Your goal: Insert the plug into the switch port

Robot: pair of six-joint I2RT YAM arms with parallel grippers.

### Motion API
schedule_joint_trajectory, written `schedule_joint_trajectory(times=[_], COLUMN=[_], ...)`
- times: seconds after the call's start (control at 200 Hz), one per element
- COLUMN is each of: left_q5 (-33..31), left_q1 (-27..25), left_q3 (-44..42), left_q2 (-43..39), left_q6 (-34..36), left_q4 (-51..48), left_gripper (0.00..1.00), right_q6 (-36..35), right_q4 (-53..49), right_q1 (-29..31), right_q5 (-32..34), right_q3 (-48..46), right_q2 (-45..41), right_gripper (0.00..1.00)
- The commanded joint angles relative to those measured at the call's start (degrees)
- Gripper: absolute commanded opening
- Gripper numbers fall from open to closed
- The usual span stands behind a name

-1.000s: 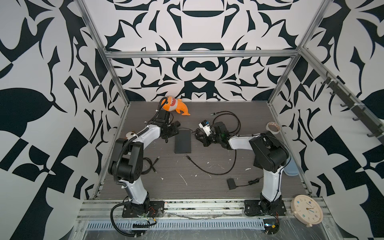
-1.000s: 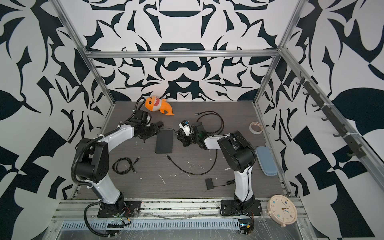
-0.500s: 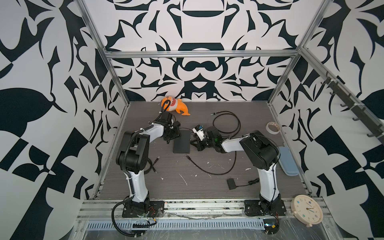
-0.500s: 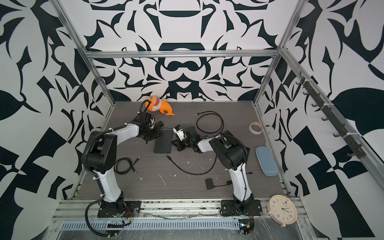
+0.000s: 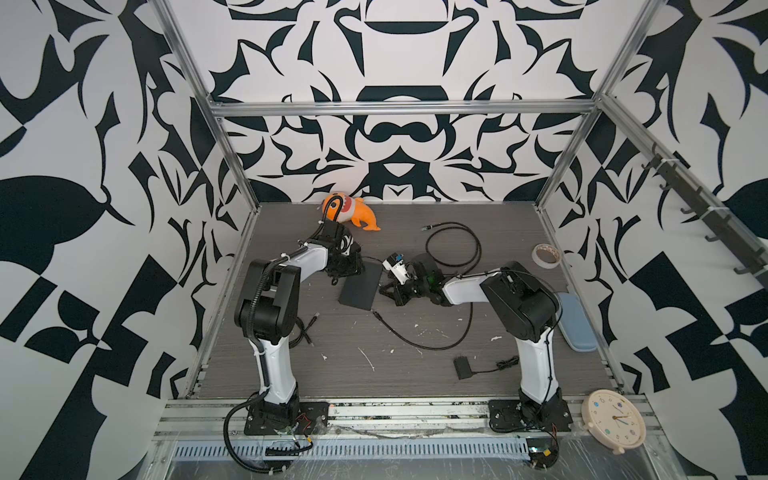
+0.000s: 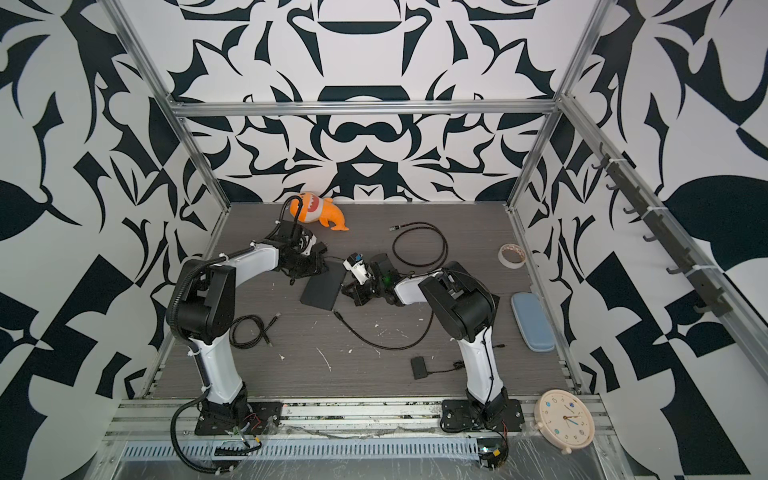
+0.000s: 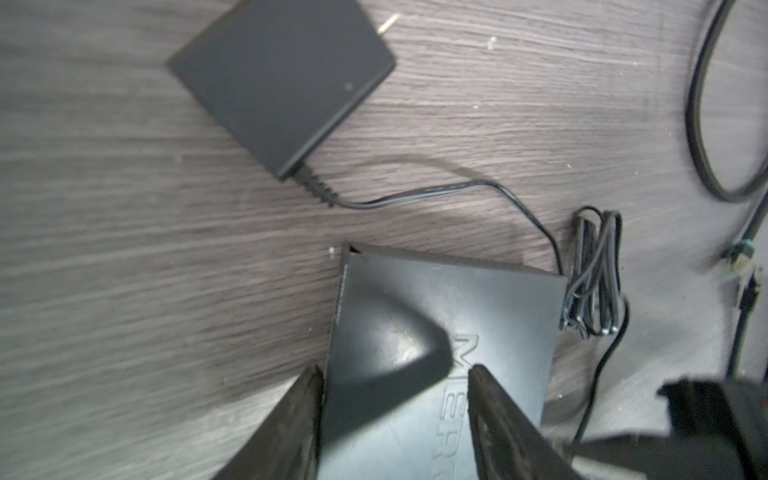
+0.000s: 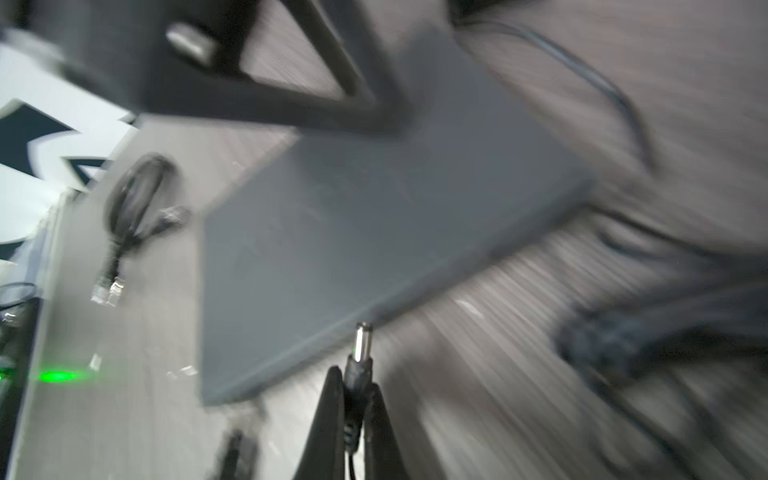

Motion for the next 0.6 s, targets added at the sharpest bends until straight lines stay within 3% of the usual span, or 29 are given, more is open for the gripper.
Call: schedule_joint_trajectory(times=[0.0, 0.305, 0.43, 0.6], left_q5=[1.3, 2.8, 3.02, 0.02], left_q1=[-0.28, -0.83, -0.86, -0.79], left_q3=[2.72, 3.98, 3.16, 4.06], left_q2=[1.44, 3.13, 2.1, 1.0], left_q6=[5.74, 8.65, 9.5, 10.36], left_q4=[-2.95, -5.09, -5.38, -6.89], left_gripper=[0.58, 0.55, 0.55, 0.56], right_q6=[-4.12, 4.12, -0.24, -10.25], right_q4=[-11.77, -9.11, -13.46, -14.92], right_q1=[-2.2, -9.13, -9.21, -7.27], right_q5=[3.99, 8.21, 7.73, 1.14], right_q3=[5.66, 9.79, 14.33, 9.85], right_q2=[-2.0, 1.65, 2.73, -0.94], right_gripper=[0.05, 0.06, 0.06, 0.07])
